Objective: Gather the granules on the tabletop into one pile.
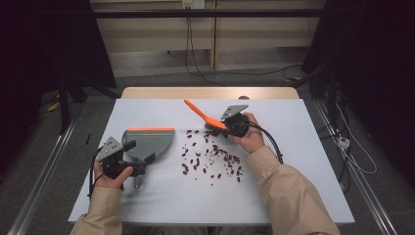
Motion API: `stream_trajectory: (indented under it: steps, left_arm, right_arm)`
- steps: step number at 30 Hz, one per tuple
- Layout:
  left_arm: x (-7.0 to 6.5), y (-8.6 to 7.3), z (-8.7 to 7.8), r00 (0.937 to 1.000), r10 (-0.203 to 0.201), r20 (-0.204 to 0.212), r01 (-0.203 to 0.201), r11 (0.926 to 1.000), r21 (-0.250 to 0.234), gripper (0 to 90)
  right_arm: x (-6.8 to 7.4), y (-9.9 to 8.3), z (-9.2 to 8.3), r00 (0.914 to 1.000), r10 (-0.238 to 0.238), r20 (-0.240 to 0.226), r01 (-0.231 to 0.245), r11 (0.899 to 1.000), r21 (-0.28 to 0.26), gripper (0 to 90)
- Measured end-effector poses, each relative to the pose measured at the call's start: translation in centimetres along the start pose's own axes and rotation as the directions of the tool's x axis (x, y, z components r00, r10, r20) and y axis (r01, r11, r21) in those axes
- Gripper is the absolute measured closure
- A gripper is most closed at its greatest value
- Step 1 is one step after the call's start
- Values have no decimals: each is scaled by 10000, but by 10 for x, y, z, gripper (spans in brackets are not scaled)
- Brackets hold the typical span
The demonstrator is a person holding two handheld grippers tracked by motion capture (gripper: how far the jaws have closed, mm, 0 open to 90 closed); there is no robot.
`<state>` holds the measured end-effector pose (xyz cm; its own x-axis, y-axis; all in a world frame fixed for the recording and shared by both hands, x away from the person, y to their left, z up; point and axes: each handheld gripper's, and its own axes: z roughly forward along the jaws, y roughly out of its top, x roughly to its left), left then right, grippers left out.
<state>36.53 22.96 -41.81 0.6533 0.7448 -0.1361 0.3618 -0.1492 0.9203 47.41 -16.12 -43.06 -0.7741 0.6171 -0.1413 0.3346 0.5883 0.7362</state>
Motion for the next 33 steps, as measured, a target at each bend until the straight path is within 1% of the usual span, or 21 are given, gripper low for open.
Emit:
stream_trajectory:
  steps: [3, 4, 8, 13, 17, 25, 28, 29, 30, 31, 32, 33]
  left_arm:
    - [-1, 0, 1, 10000, -21, 5, 21, 10000, -2, 66]
    - [-1, 0, 1, 10000, -16, 7, 16, 10000, -1, 66]
    - [-1, 0, 0, 10000, 31, -27, -31, 10000, -8, 67]
    - [-1, 0, 1, 10000, -2, -32, 2, 10000, -44, 67]
    - [-2, 1, 0, 10000, 57, -19, -57, 10000, -11, 67]
    - [-3, 1, 1, 10000, 89, -24, -89, 10000, -19, 68]
    - [-3, 1, 1, 10000, 82, -21, -82, 10000, -35, 68]
    - [-3, 1, 0, 9999, 110, -19, -110, 9999, -25, 69]
    - [-3, 1, 0, 9999, 127, -29, -127, 9999, -23, 69]
    - [-3, 1, 0, 9999, 127, -40, -127, 9999, -25, 69]
    - [-3, 1, 0, 9999, 129, -45, -129, 9999, -24, 68]
    - [-3, 1, 0, 9999, 113, -54, -113, 9999, -29, 69]
  right_arm:
    - [7, -2, -5, 9990, -348, -288, 349, 9994, 16, 708]
    - [8, -3, -7, 9984, -398, -394, 398, 9992, -9, 707]
    - [13, -6, -14, 9961, -445, -756, 445, 9990, -9, 707]
    - [22, -10, -22, 9917, -639, -1118, 646, 9979, 22, 706]
    - [32, -12, -28, 9880, -832, -1299, 847, 9964, 63, 705]
    - [45, -15, -37, 9832, -914, -1582, 936, 9956, 70, 706]
    - [48, -16, -40, 9823, -1009, -1580, 1033, 9946, 65, 707]
    - [48, -16, -42, 9824, -935, -1620, 954, 9954, 38, 709]
    - [46, -16, -43, 9828, -761, -1681, 760, 9971, -71, 711]
    - [46, -15, -44, 9845, -676, -1619, 669, 9977, -96, 711]
    - [44, -14, -46, 9864, -733, -1469, 720, 9973, -137, 711]
    - [42, -13, -47, 9876, -662, -1422, 635, 9977, -235, 711]
